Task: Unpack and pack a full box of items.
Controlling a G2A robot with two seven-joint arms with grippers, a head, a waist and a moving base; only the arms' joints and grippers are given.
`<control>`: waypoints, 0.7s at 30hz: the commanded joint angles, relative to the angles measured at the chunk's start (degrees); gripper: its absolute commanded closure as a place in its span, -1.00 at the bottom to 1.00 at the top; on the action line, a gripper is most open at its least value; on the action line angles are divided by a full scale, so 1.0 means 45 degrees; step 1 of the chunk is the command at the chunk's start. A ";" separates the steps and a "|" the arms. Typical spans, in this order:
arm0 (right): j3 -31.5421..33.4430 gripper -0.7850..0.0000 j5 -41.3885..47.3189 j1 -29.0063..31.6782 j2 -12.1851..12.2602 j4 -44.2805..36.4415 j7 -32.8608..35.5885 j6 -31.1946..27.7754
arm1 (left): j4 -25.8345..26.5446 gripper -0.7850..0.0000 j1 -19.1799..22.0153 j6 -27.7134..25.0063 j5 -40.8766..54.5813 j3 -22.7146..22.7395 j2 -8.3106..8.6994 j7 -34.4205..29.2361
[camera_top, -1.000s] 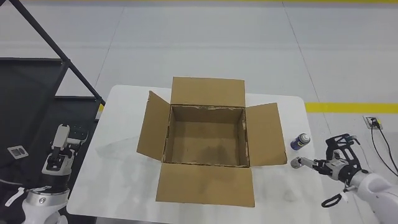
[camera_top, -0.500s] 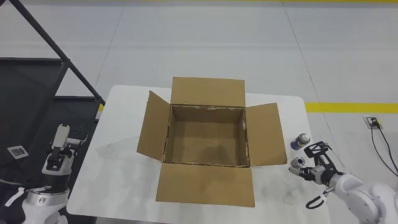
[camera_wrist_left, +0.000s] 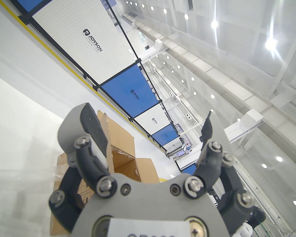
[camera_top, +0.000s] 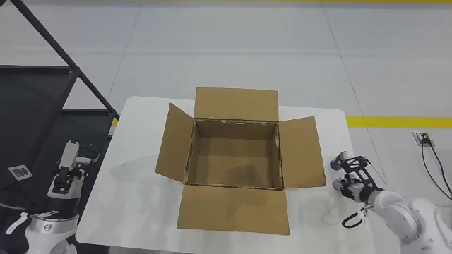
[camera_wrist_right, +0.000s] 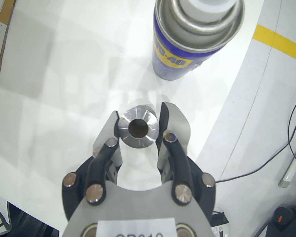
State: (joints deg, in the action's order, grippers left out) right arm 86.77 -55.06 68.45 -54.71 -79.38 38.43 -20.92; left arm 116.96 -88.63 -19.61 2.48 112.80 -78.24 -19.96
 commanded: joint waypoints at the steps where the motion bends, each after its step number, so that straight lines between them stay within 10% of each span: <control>1: 0.0377 1.00 0.0389 0.0179 0.0052 -0.0157 -0.0233 -0.0359 | 0.0000 -1.00 0.0000 0.0000 0.0000 0.0000 0.0000 0.0000; 14: 0.5035 1.00 0.4141 0.3428 0.0278 -0.7316 -0.0257 0.1617 | 0.0000 -1.00 0.0000 0.0000 0.0000 0.0000 0.0000 0.0000; 21: 0.2008 1.00 0.2648 0.2458 0.0279 -1.1414 0.1459 0.2872 | 0.0000 -1.00 0.0000 0.0000 0.0000 0.0000 0.0000 0.0000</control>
State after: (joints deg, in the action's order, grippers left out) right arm 99.34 -41.55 81.20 -53.45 -129.46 43.75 -8.53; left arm 116.96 -88.63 -19.61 2.48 112.80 -78.24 -19.96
